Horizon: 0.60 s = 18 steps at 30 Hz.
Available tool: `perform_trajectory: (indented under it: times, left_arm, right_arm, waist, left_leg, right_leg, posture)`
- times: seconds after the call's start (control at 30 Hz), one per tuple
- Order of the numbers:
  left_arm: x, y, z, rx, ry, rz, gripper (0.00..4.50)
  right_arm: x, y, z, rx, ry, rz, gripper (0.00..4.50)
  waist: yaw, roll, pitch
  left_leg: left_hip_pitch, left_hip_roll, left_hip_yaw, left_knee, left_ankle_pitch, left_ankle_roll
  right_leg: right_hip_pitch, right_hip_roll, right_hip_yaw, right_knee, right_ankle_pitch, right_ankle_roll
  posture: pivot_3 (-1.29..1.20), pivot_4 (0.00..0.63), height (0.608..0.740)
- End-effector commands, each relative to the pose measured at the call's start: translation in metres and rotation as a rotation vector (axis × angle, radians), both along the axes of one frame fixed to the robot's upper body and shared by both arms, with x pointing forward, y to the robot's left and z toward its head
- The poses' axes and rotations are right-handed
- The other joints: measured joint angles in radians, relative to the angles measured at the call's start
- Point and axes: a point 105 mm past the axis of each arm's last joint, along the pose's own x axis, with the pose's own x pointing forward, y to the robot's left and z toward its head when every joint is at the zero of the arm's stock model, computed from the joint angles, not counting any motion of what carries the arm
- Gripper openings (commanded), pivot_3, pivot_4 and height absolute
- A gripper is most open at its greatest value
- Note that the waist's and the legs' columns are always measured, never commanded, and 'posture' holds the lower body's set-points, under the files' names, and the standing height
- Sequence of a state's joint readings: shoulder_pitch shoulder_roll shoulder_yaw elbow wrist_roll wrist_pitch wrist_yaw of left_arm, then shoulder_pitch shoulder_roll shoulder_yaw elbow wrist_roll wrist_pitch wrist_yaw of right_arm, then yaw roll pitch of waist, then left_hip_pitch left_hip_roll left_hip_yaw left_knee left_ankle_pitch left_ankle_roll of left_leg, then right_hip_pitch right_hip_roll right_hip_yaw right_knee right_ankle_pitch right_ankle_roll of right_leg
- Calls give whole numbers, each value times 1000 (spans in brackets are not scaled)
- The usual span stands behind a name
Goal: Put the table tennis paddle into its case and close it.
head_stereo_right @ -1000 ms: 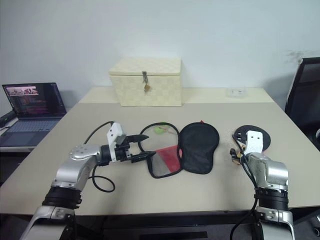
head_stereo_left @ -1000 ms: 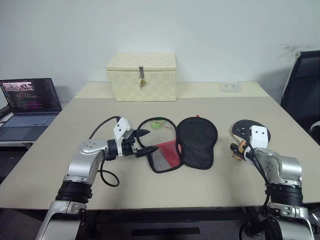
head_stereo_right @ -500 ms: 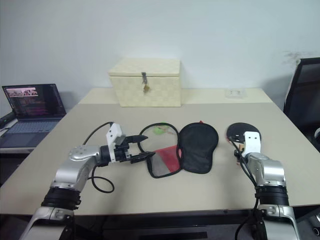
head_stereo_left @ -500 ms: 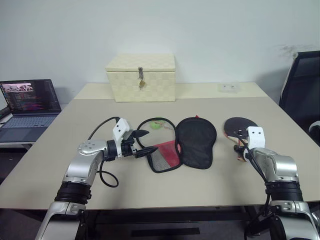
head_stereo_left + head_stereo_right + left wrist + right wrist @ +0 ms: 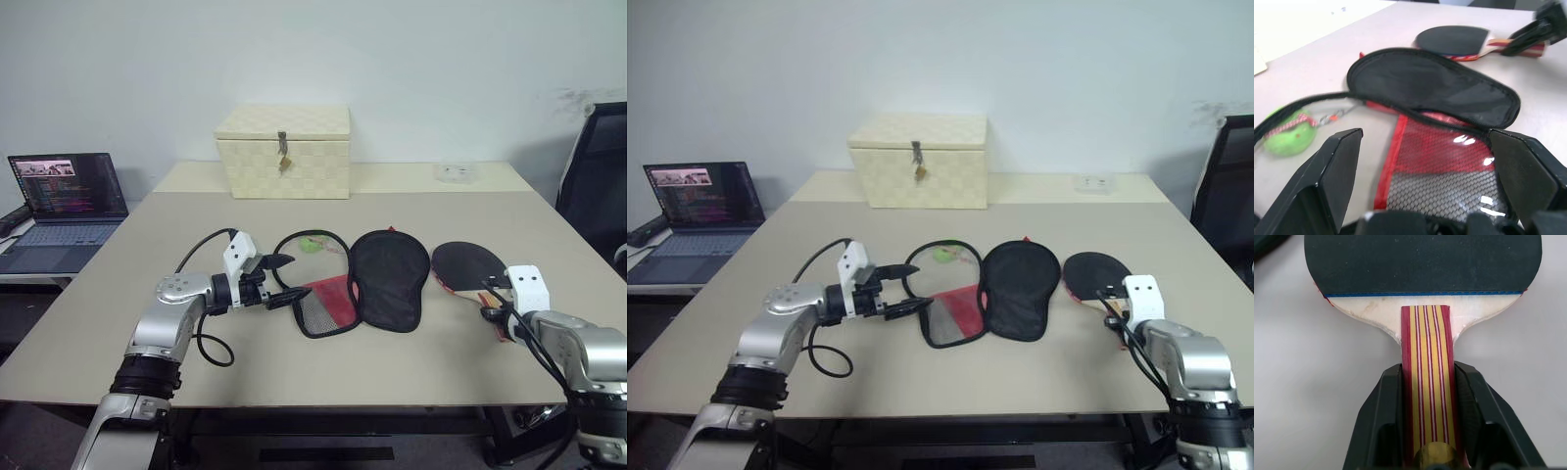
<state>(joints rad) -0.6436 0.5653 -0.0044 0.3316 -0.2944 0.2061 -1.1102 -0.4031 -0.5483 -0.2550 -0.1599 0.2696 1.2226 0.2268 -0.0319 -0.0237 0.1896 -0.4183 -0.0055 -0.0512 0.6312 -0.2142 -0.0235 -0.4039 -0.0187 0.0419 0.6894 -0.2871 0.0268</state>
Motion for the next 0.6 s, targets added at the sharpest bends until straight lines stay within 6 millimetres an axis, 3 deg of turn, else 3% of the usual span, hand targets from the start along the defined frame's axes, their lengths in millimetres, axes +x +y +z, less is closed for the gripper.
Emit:
perform_trajectory:
  times: [0.03,0.13,0.47,0.6]
  left_arm:
    - [2,-8,15,4,-60,-36,4500]
    - [3,-8,16,5,-61,-41,4500]
    - [1,-4,17,8,-68,-31,4500]
    - [0,-1,16,12,-69,-19,4500]
  right_arm:
    - [-2,-3,13,-1,-36,-16,2456]
    - [2,-1,11,-3,-27,-13,3359]
    - [23,8,5,66,-34,-24,3359]
    - [25,8,0,70,-26,-39,2499]
  waist:
    - [0,0,0]
    - [-1,0,0]
    - [-10,0,0]
    - [-14,-1,0]
  left_leg:
    - [0,0,0,0,0,0]
    - [0,0,0,1,0,0]
    - [1,0,1,2,0,0]
    - [1,0,1,3,0,0]
  right_leg:
    - [0,0,0,0,0,0]
    - [0,0,0,1,0,0]
    - [0,0,1,3,0,0]
    - [0,0,1,4,0,0]
  posture:
    - [0,150,740]
    - [0,150,740]
    - [0,150,740]
    - [0,150,740]
